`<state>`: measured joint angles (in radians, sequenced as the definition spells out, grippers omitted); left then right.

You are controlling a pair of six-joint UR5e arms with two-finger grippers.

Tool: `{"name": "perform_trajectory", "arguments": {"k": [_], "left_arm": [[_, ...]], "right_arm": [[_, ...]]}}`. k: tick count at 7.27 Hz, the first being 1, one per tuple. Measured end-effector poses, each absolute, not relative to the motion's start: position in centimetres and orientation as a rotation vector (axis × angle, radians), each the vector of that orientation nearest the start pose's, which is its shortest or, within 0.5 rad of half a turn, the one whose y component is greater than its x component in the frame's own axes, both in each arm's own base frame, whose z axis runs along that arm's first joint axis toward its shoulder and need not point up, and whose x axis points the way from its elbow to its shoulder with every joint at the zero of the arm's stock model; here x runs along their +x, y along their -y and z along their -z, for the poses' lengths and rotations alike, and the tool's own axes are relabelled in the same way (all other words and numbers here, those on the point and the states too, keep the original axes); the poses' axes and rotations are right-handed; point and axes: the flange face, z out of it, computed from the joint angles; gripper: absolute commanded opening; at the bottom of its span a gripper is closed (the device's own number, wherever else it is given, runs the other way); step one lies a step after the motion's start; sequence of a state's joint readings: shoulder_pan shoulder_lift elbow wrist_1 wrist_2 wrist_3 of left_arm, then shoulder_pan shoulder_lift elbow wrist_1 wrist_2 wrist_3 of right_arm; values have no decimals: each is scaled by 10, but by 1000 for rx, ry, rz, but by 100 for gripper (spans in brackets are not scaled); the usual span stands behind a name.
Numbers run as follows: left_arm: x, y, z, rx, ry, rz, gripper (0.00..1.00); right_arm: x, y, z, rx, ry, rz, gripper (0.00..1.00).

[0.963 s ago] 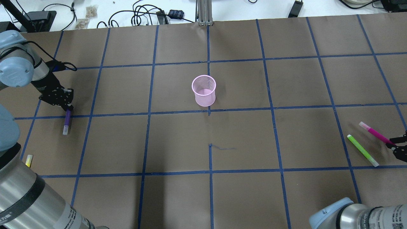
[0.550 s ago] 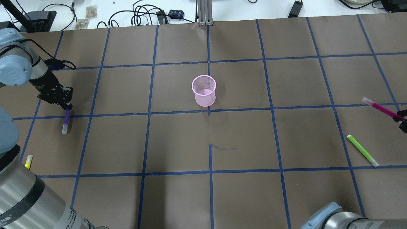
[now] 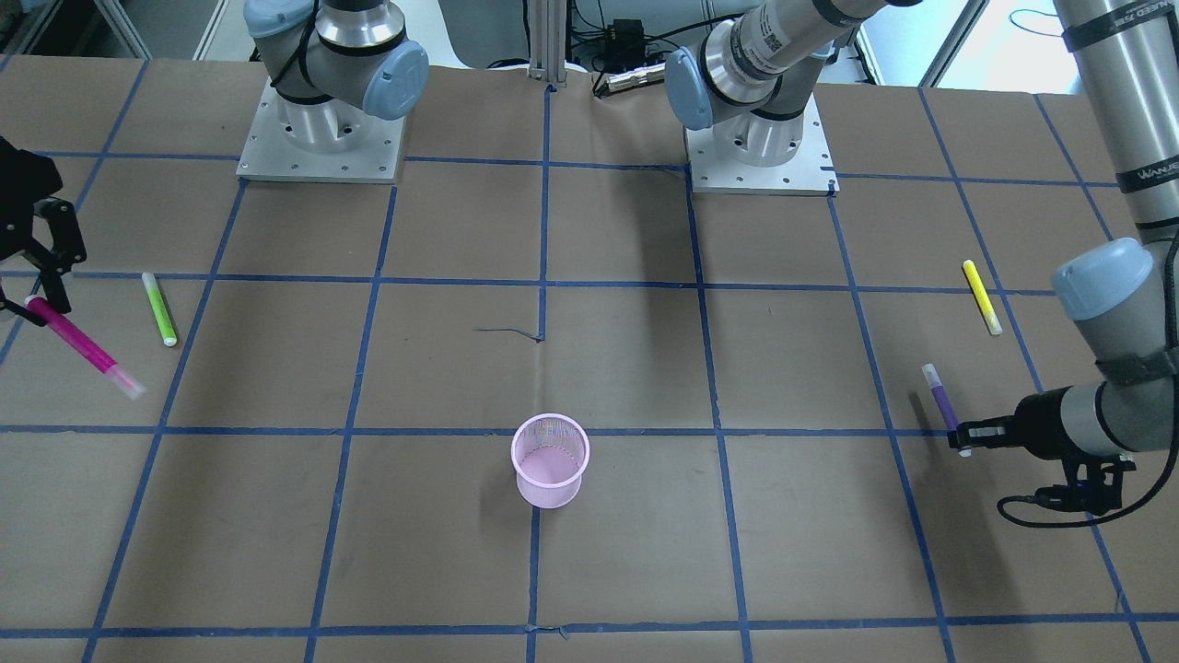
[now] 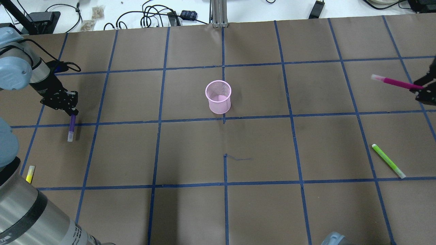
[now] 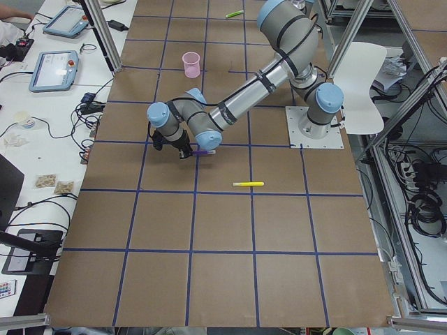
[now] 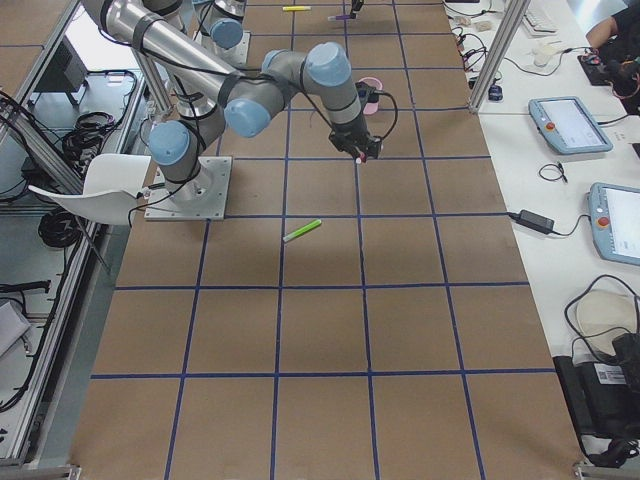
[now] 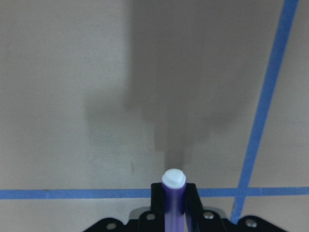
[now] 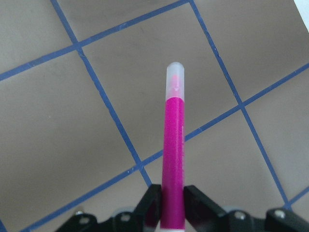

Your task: Insert purple and pink pens into pink cup

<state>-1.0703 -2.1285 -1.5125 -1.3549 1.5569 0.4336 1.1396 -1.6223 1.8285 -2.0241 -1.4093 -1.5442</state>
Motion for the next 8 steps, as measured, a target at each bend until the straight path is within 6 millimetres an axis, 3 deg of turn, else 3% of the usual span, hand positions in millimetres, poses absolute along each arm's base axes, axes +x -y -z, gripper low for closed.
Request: {"name": "perform_trajectory", "arguments": {"k": [2,4,6,8], "left_arm": [[177,619,-233,-111,-3277,-398,1],[167,612,-262,-104,-3287,-374,0],[160,604,-282,-94,-3289,-339,0],[153,592,-287,-90,-3293,-334,0]], "right_arm": [[33,532,-459,-1786,-2748,283,6],[154,561,-465,-1793,-2810,100,6],[257,576,-443,-1762,-2905,-60,6],[325,569,-411,-1674,-2979,-173,6]]}}
